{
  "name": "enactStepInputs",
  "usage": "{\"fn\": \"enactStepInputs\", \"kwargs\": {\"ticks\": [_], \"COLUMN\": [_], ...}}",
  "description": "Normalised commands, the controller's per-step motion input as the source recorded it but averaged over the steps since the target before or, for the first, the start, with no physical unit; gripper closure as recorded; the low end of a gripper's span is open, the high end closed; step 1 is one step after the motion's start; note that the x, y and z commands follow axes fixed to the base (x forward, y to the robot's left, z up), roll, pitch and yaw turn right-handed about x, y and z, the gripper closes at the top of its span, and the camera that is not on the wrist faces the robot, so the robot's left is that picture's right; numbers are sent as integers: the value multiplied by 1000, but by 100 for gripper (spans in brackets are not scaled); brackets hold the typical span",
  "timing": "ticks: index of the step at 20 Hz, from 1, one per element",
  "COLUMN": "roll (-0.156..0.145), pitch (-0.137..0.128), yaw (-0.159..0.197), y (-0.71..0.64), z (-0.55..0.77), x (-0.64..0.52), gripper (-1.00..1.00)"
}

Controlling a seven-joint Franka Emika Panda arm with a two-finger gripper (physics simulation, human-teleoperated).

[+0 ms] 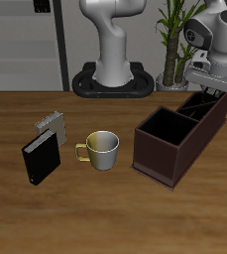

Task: Place the left black book into the left desk caddy's left compartment

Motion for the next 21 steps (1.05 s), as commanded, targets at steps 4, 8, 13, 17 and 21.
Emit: {"fn": "enactStepInputs", "kwargs": {"ticks": [4, 8, 13, 17, 21], "roll": [42, 59, -15, -9, -8], "pitch": [79, 0, -6, 1, 14], "yaw": [19, 3, -5, 9, 21], "y": [73, 5, -64, -94, -213], "z": [-203, 35, 80, 65, 47], "x": [118, -39, -41, 20, 51], "gripper": [100, -100, -100, -100, -100]}}
